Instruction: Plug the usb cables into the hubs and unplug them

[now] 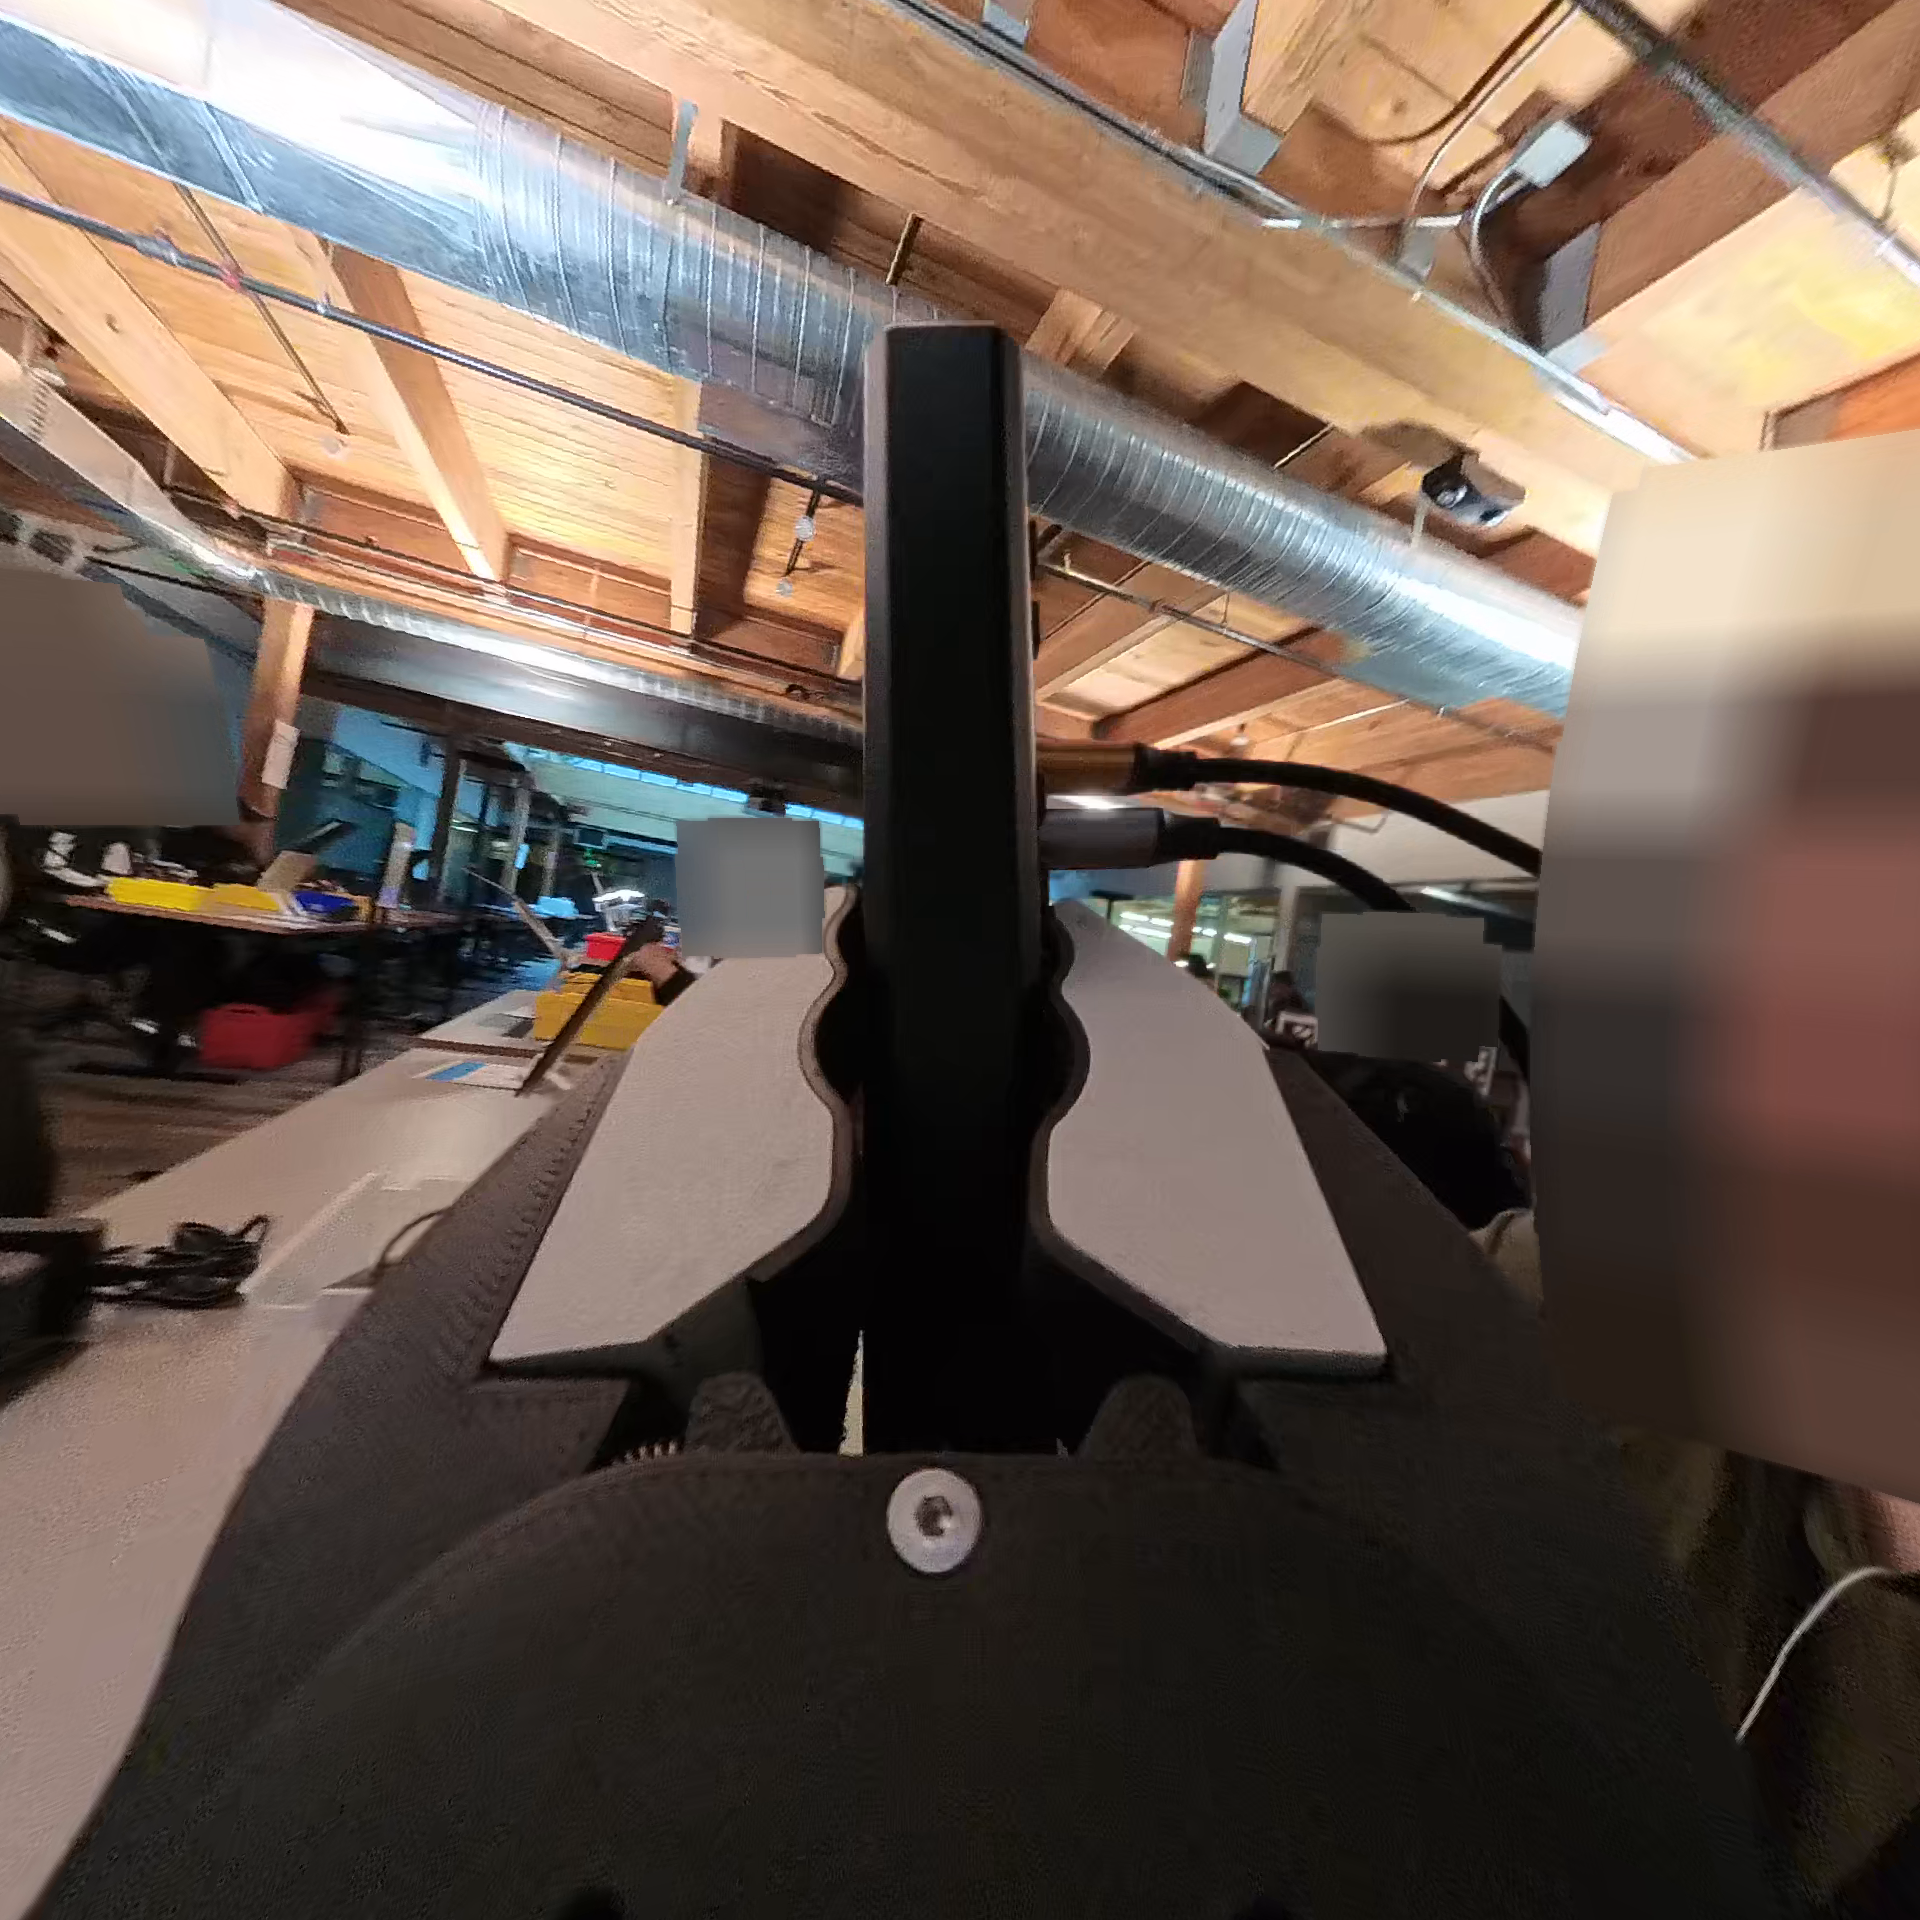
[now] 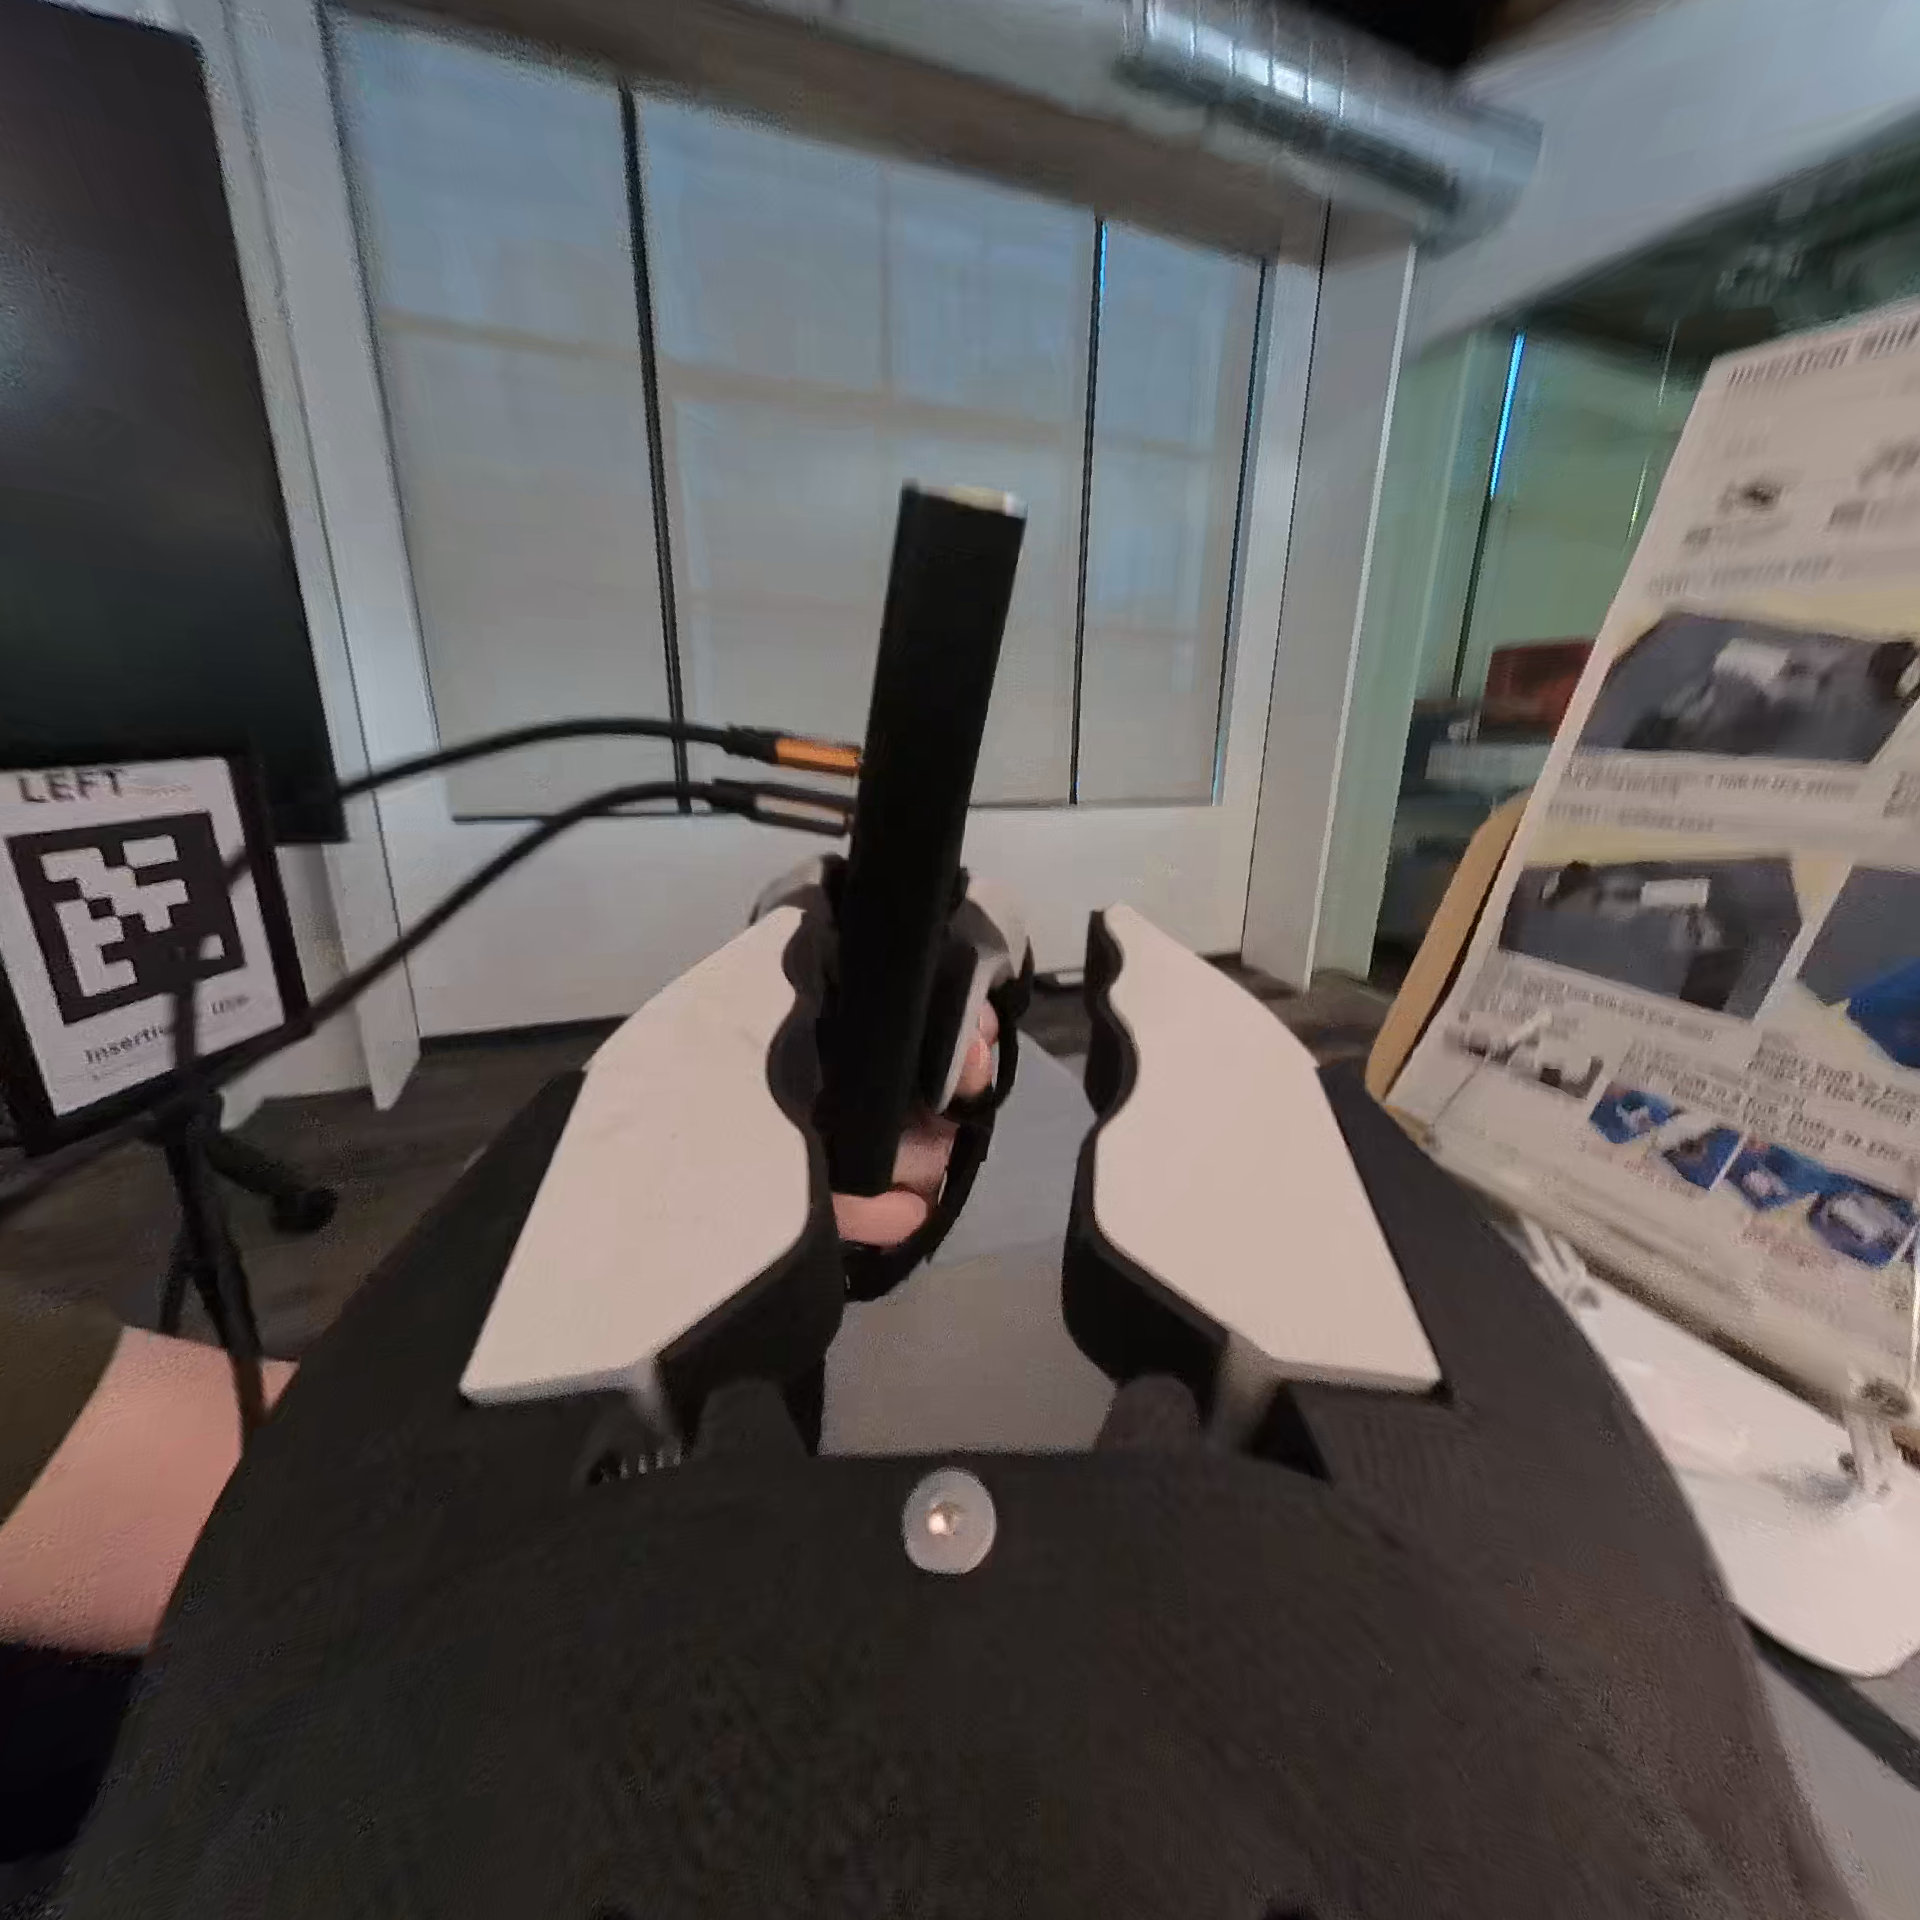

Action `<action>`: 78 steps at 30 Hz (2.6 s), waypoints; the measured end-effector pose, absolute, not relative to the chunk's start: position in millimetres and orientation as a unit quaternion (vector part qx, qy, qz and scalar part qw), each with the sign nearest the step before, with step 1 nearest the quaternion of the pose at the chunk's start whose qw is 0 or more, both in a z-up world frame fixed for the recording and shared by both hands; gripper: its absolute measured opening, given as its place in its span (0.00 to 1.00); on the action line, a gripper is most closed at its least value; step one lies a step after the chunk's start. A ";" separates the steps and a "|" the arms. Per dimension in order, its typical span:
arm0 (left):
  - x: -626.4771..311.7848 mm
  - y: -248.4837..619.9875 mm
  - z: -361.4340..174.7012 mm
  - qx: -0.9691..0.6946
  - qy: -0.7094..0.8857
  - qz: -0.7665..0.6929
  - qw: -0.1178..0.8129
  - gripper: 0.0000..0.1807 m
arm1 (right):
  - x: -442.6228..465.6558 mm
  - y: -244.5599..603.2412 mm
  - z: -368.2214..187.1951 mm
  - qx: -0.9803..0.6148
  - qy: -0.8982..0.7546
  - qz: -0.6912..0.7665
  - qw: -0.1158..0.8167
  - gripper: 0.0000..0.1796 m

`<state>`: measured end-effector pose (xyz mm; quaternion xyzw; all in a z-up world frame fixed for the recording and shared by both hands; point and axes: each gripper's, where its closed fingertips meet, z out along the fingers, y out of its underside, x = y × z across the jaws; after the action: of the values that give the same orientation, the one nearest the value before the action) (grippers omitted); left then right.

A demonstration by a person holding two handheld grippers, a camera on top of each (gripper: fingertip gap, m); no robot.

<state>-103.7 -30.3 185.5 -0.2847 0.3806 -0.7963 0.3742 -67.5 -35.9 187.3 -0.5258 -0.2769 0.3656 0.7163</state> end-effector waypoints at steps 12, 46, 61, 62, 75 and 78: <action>-77.1 -40.3 163.1 -0.329 0.428 -0.767 0.347 0.16 | -74.2 -34.8 183.2 -0.528 -0.250 0.475 0.658 0.17; -33.3 -77.8 129.7 -0.354 0.450 -0.798 0.186 0.16 | -52.2 -45.4 199.4 -0.508 -0.243 0.500 0.658 0.46; -33.4 -39.3 138.6 -0.398 0.406 -0.735 0.370 0.16 | -66.7 -10.1 158.9 -0.601 -0.247 0.406 0.643 0.20; -33.1 -40.2 139.5 -0.394 0.406 -0.735 0.373 0.17 | -66.8 -12.4 160.7 -0.593 -0.247 0.426 0.637 0.18; -81.3 35.7 141.8 -0.481 0.366 -0.615 0.506 0.22 | 10.9 39.0 110.7 -0.712 -0.189 0.240 0.633 0.17; -99.7 43.7 147.5 -0.484 0.363 -0.602 0.521 0.19 | 67.1 35.5 112.8 -0.743 -0.142 0.140 0.639 0.17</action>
<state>-99.7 43.7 147.5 -0.4837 0.3631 -0.6023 0.5210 67.1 35.5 112.8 -0.7433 -0.1416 0.1398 0.6386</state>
